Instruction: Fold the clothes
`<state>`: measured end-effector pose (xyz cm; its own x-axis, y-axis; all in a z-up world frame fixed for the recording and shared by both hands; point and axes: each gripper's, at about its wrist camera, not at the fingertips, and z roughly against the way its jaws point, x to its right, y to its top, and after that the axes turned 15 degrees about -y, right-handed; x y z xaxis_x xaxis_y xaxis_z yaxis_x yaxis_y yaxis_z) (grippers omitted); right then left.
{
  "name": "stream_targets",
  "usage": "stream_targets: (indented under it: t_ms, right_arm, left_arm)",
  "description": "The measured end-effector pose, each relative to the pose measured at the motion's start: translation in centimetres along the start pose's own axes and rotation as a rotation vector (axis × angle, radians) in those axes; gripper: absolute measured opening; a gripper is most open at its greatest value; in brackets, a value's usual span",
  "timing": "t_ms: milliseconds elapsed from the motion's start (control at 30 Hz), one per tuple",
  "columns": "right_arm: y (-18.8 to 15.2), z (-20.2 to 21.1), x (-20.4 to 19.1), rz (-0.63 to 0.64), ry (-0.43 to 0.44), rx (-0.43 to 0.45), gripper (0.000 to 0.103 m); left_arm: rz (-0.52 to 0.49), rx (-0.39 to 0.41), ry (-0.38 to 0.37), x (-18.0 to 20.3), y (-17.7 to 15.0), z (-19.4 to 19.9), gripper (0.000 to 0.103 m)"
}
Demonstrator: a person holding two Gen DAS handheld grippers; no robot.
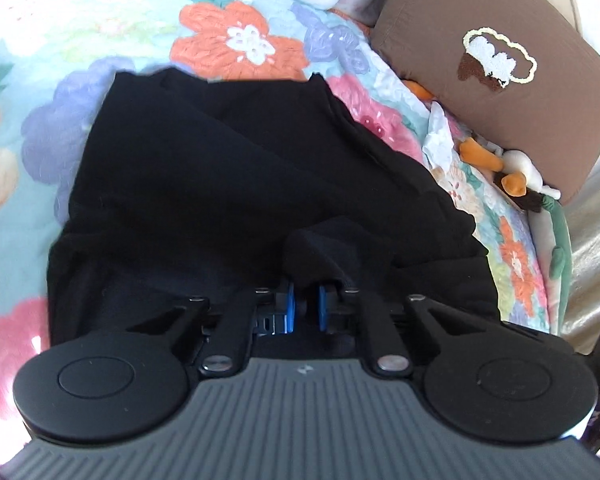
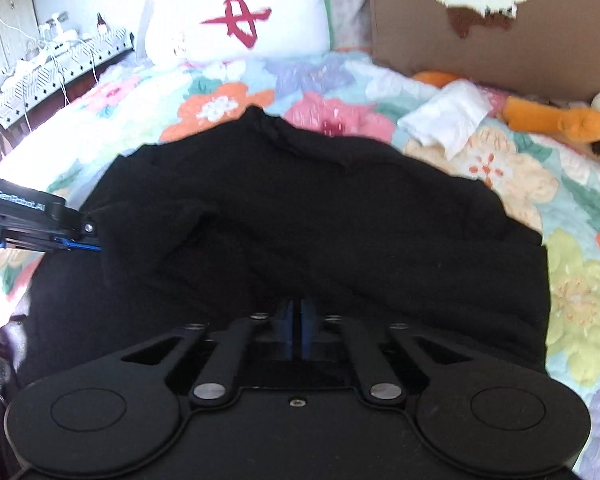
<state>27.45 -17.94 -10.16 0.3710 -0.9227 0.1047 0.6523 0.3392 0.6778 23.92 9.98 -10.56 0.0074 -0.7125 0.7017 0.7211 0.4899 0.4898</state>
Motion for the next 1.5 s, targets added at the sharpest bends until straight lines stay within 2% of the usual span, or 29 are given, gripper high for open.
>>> stream_targets:
  t_ms: [233, 367, 500, 633, 867, 1000, 1100, 1200, 1367, 1500]
  right_arm:
    - [-0.6, 0.9, 1.0, -0.032, 0.004, -0.007, 0.001]
    - [-0.8, 1.5, 1.2, -0.064, 0.016, -0.011, 0.001]
    - [-1.2, 0.9, 0.0, -0.035, 0.03, -0.046, 0.001]
    - [-1.9, 0.6, -1.1, 0.014, 0.042, -0.109, 0.001]
    - [-1.5, 2.1, -1.1, -0.028, 0.034, -0.091, 0.004]
    - [-0.6, 2.9, -1.7, -0.066, 0.03, -0.073, 0.008]
    - [0.2, 3.3, -2.8, -0.039, 0.036, -0.057, 0.008]
    - [0.8, 3.5, -3.5, -0.039, 0.046, -0.047, 0.012]
    - [1.5, 3.2, -4.0, -0.088, 0.077, -0.019, 0.041]
    - [2.5, 0.8, -4.2, -0.237, 0.18, -0.051, 0.044]
  left_arm:
    - [-0.086, 0.034, -0.011, 1.5, 0.1, 0.6, 0.005]
    - [-0.123, 0.117, 0.052, 1.1, 0.8, 1.4, 0.005]
    - [-0.081, 0.079, 0.076, 0.6, 1.0, 1.4, 0.005]
    - [-0.131, 0.027, 0.08, 1.2, 0.7, 2.5, 0.005]
    - [-0.042, -0.06, 0.078, -0.8, 1.0, 3.6, 0.005]
    - [-0.054, -0.039, 0.082, -1.2, 0.4, 3.9, 0.005]
    - [-0.008, -0.016, 0.084, -2.0, 0.0, 3.8, 0.005]
    - [0.062, -0.016, 0.06, -2.8, 0.0, 3.6, 0.005]
    - [0.054, -0.032, 0.063, -2.8, 0.0, 2.9, 0.005]
    - [0.032, -0.043, 0.076, -2.5, 0.0, 2.2, 0.005]
